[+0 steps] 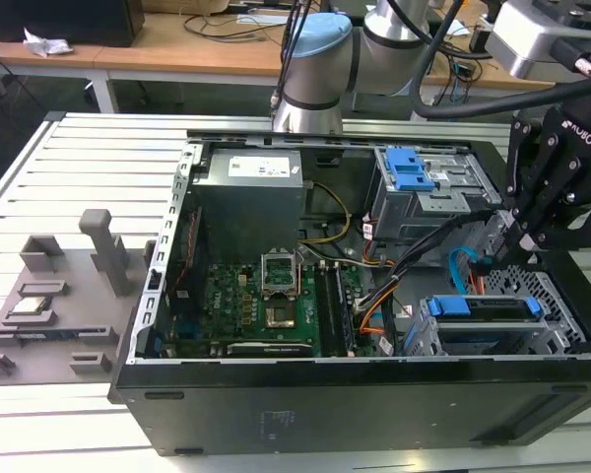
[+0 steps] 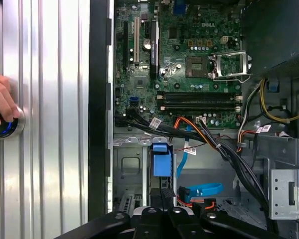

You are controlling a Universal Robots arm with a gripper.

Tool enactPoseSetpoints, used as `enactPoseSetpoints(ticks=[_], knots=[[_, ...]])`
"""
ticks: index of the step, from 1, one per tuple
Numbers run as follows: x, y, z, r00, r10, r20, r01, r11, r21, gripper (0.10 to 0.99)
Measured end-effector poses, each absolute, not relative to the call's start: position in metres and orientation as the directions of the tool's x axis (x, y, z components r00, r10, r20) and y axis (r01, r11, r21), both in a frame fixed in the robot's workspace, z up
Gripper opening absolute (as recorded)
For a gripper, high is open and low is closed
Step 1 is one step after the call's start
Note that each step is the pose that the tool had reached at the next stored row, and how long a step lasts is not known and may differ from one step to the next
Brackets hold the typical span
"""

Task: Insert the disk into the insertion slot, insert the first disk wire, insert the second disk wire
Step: 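Insert the disk into the insertion slot, then insert the first disk wire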

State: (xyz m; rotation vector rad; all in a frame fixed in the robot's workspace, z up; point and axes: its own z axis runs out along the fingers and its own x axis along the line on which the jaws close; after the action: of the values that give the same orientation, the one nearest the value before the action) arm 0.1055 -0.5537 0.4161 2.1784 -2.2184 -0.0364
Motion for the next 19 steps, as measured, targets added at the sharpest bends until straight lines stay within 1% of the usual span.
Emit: enactPoseSetpoints(ticks=[6,12,16,17,19], knots=[[0.106,-0.554,0.416,-0.018,-1.0,0.008,-0.999,0.018,0.039,0.106],[0.124,-0.55,0.414,-0.018,-1.0,0.011,-0.999,0.018,0.039,0.106],[0.136,-0.537,0.412,-0.018,-1.0,0.016,-0.999,0.019,0.039,0.106],[0.137,-0.527,0.41,-0.018,-1.0,0.019,-0.999,0.019,0.039,0.106],[0.137,-0.518,0.403,-0.018,-1.0,0.02,-0.999,0.019,0.039,0.106]])
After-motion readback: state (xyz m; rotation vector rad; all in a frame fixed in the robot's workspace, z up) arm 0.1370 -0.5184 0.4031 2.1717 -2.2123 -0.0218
